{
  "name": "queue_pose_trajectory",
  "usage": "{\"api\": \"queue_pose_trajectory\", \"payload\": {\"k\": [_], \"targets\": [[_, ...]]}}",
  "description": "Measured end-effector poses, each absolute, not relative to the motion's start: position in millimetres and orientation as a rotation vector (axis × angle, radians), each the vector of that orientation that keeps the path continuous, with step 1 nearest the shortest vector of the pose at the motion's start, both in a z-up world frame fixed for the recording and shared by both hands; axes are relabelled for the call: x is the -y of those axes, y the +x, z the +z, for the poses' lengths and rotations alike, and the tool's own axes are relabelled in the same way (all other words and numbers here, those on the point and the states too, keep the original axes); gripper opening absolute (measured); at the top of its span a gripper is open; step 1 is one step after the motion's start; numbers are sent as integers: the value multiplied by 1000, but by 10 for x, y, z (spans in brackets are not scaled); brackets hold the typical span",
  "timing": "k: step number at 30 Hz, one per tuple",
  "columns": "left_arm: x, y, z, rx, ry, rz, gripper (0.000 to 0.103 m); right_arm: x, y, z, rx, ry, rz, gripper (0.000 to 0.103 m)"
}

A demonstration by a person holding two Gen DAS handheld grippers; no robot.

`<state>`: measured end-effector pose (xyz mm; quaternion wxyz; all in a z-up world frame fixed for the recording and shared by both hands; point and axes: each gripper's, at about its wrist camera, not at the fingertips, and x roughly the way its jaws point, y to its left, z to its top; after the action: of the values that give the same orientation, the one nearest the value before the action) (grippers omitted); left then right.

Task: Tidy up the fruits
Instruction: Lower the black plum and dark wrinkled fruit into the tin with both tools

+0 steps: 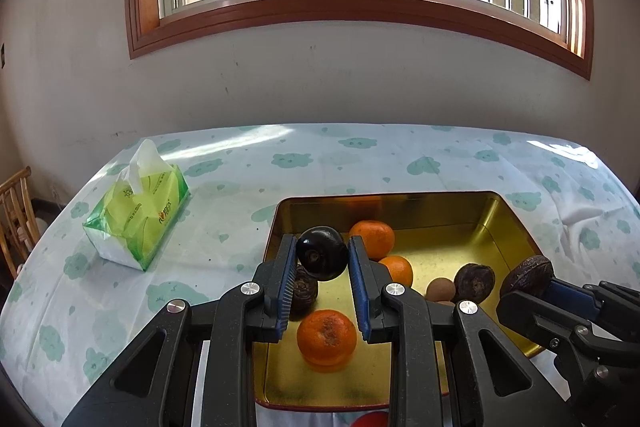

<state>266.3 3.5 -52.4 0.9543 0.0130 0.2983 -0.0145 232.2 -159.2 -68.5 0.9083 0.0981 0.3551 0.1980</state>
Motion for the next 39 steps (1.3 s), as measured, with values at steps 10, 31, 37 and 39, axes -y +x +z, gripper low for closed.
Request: {"api": "queue_pose_trajectory", "payload": {"k": [10, 31, 37, 39], "targets": [[-51, 2702, -555, -614, 24, -27, 27, 1581, 2348, -707, -734, 202, 408, 30], [-54, 2792, -615, -627, 25, -41, 27, 1497, 2482, -789, -756, 191, 407, 31], [-51, 2812, -638, -630, 25, -44, 27, 1464, 2532, -781, -744, 174, 401, 31], [-45, 2827, -645, -633, 28, -48, 28, 1460, 2547, -774, -736, 168, 393, 33]]}}
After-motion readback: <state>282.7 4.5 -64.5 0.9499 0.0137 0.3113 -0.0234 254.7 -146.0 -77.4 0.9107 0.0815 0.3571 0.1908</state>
